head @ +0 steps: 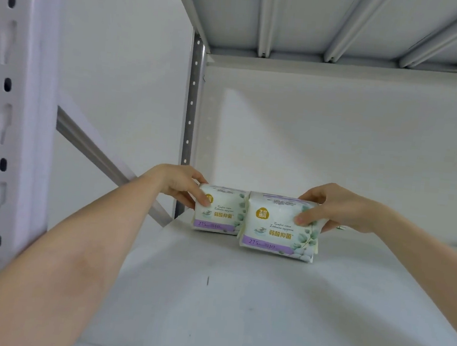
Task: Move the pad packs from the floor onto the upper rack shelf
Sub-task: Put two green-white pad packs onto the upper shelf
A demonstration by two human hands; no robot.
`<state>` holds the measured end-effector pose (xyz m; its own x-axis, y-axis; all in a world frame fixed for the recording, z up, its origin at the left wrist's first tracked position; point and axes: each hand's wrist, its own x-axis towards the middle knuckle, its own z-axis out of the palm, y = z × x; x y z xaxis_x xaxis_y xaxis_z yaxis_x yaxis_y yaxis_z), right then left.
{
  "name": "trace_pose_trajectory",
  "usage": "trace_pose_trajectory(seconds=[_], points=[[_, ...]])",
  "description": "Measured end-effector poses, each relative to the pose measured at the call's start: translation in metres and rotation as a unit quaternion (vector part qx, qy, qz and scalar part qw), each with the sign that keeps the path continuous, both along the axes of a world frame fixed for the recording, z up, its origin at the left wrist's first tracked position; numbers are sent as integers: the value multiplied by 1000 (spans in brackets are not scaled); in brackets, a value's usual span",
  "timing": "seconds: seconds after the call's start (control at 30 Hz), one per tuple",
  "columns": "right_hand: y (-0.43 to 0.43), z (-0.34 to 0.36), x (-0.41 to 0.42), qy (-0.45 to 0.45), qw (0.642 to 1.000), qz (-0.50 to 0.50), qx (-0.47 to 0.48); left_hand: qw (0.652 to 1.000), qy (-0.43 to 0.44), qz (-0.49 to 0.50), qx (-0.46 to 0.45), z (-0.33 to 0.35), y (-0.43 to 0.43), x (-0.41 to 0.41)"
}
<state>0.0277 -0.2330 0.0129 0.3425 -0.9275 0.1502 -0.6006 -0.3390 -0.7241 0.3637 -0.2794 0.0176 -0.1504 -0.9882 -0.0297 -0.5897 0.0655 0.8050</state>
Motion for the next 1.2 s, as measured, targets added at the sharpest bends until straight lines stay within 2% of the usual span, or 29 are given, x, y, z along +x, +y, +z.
trace_pose_trajectory(seconds=[0.27,0.47,0.6,0.87,1.2], points=[[-11,-5,10,14,1000,3,13,998,34,-10,46,0,4,0],[-14,-9,25,-18,999,9,29,993,14,-62,105,-15,21,3],[-13,-9,43,-32,998,15,53,990,28,-57,124,-29,30,3],[-15,-13,78,-56,994,50,73,990,5,-80,118,-40,34,7],[-16,-20,93,-71,995,55,45,990,94,-71,83,-44,51,10]])
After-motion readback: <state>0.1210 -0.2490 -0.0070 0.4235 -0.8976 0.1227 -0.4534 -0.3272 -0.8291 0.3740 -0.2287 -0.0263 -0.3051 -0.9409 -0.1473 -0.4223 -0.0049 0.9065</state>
